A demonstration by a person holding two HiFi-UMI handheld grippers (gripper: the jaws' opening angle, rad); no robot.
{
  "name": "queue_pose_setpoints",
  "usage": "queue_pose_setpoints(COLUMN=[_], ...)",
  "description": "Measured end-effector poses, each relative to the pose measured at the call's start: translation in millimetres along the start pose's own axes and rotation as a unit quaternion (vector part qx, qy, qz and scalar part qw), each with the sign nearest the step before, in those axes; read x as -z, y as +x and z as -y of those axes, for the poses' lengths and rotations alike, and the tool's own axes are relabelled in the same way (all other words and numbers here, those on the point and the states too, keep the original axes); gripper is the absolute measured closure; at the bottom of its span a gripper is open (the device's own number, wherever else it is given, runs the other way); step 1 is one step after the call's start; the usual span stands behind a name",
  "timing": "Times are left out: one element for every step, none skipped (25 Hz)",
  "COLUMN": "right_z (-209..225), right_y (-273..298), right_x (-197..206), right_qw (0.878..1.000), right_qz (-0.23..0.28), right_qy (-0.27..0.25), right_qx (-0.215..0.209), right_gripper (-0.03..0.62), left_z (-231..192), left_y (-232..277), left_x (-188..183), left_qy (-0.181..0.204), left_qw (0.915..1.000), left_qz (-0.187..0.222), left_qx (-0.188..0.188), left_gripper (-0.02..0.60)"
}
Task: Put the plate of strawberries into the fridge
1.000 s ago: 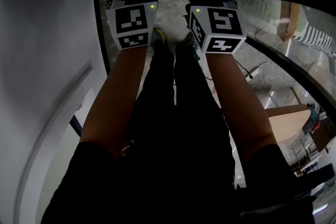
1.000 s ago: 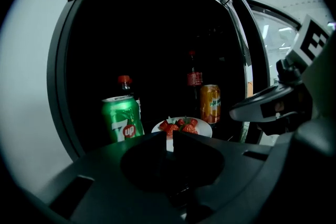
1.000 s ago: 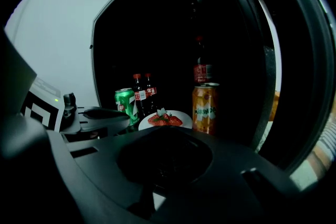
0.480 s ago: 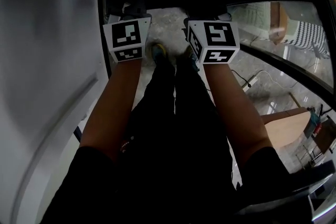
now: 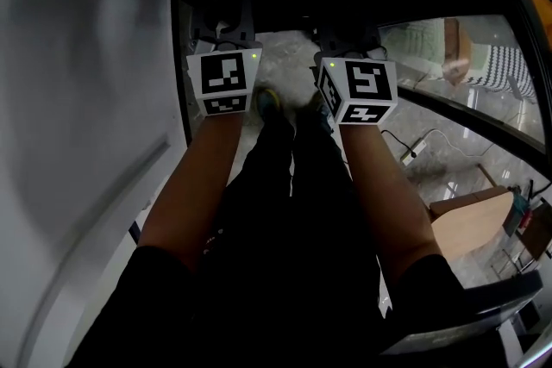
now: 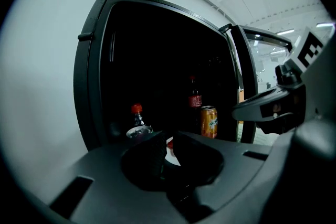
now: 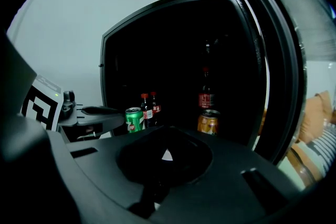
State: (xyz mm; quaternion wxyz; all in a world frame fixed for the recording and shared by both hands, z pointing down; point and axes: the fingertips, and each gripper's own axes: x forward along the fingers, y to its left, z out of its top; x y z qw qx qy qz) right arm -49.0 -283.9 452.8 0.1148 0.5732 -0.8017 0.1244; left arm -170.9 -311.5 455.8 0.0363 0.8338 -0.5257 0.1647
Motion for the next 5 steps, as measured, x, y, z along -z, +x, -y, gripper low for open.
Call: queue_pose_setpoints(right_z=[-2.3, -4.4, -5.8, -6.8, -7.5], right_y=[-0.1, 0.2, 1.0, 2.2, 3.6], right_x=[-0.9, -1.9, -3.2, -4.8, -6.5], right_qw=[1.0, 1.0, 1.0, 1.0, 1.0], right_qz=[0.0, -0.001, -0.001, 0.0, 0.0], right_qy=[0.0, 0.001, 0.002, 0.002, 0.002], right_qx=[0.0, 0.0, -0.001, -0.002, -0.002], right_gripper=[0.588, 0.589, 0.588, 0.589, 0.588], left_z=[-0.8, -1.7, -2.7, -3.6, -4.6], left_y=[-1.6, -2.8, -3.2, -3.0, -2.6], left_x=[-0.9, -1.8, -2.8, -4.0, -5.2], left_qy=[0.0, -0.001, -0.002, -0.003, -0.005], left_qw=[1.0, 1.0, 1.0, 1.0, 1.0], left_qz=[-0.001, -0.002, -0.002, -0.002, -0.002], left_qx=[0.001, 0.002, 0.003, 0.003, 0.003], left_gripper=[0.558, 0.558, 0.558, 0.558, 0.558])
